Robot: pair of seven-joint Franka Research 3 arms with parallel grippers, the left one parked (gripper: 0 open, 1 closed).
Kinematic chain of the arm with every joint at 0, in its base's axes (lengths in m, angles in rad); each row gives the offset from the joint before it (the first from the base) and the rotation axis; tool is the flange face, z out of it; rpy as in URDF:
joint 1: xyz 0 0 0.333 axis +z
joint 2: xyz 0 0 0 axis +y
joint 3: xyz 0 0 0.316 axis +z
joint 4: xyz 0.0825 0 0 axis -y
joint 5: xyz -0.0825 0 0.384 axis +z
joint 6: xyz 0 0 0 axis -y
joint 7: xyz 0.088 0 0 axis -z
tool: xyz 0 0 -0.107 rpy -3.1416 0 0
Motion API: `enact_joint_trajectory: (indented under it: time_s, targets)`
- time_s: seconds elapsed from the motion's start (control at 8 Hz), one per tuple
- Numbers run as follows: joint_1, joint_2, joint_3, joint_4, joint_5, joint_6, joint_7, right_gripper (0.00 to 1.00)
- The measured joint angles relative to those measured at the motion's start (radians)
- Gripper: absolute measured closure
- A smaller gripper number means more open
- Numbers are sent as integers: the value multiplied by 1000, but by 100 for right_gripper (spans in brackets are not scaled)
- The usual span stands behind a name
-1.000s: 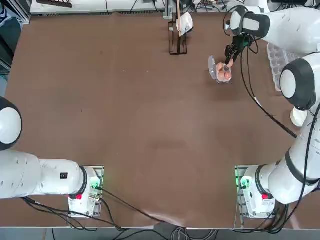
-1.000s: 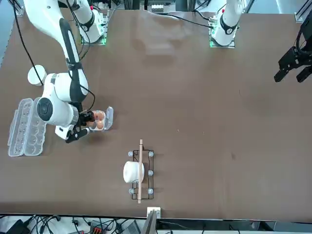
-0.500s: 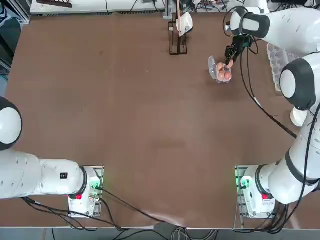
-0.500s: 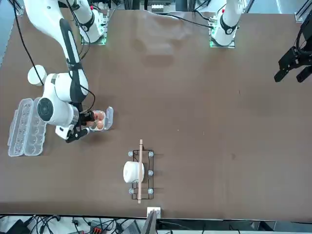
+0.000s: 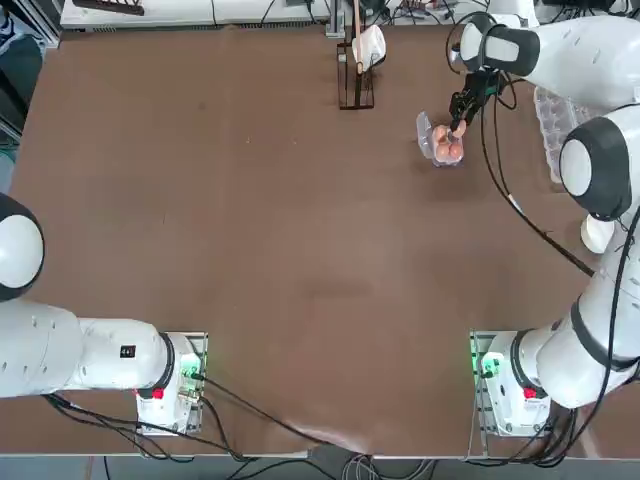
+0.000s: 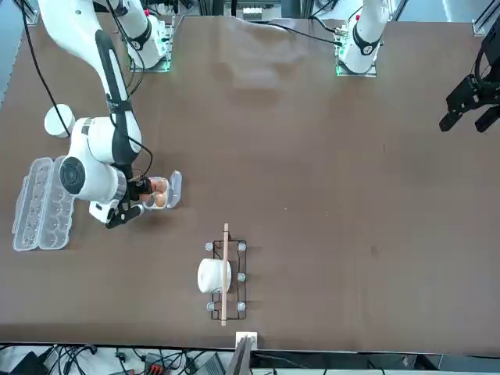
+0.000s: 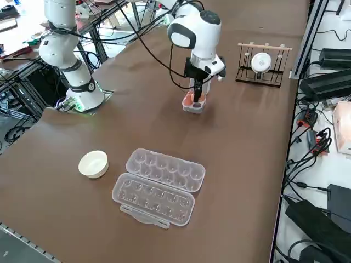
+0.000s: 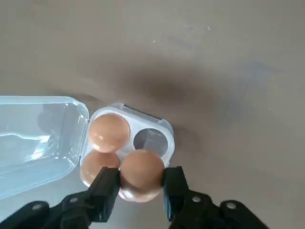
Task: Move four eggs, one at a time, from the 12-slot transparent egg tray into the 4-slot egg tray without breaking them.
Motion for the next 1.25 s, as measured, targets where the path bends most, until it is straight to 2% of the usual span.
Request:
enact_joint_trajectory:
  time_s: [0.25, 0.5, 0.62, 1.25]
  targets:
    - [0, 0, 0, 0, 0, -1, 0, 45]
    - [1, 0, 0, 0, 0, -2, 0, 9]
    - [1, 0, 0, 0, 0, -2, 0, 0]
    - [-34, -1, -11, 22, -14, 12, -29, 0]
